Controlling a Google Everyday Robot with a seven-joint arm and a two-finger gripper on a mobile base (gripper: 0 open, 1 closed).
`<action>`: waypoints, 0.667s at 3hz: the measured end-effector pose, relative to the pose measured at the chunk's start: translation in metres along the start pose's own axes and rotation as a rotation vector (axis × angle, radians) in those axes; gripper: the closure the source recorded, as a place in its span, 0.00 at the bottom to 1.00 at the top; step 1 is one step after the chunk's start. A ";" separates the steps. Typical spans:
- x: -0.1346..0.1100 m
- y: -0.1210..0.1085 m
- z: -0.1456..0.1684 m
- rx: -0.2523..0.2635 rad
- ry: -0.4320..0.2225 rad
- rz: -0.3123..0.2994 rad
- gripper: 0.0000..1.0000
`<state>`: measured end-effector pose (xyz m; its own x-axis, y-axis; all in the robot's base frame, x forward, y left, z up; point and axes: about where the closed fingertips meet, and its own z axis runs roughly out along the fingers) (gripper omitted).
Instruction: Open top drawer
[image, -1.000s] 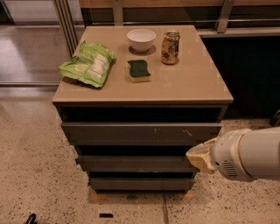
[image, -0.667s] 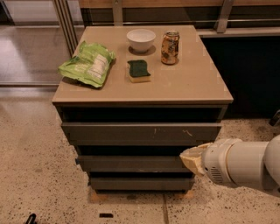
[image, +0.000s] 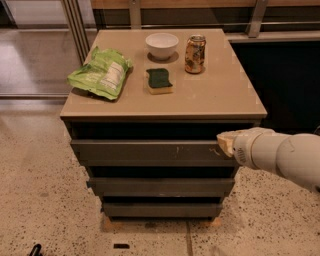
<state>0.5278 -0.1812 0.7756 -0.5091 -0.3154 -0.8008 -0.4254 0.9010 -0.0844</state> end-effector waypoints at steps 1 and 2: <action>0.003 0.004 -0.002 -0.001 0.000 0.012 1.00; 0.015 0.010 0.009 0.020 -0.024 0.069 1.00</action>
Offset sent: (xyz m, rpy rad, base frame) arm 0.0103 0.0037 -0.0338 0.1079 -0.1137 -0.1778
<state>0.5224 -0.1749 0.7574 -0.5186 -0.2456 -0.8190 -0.3749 0.9262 -0.0404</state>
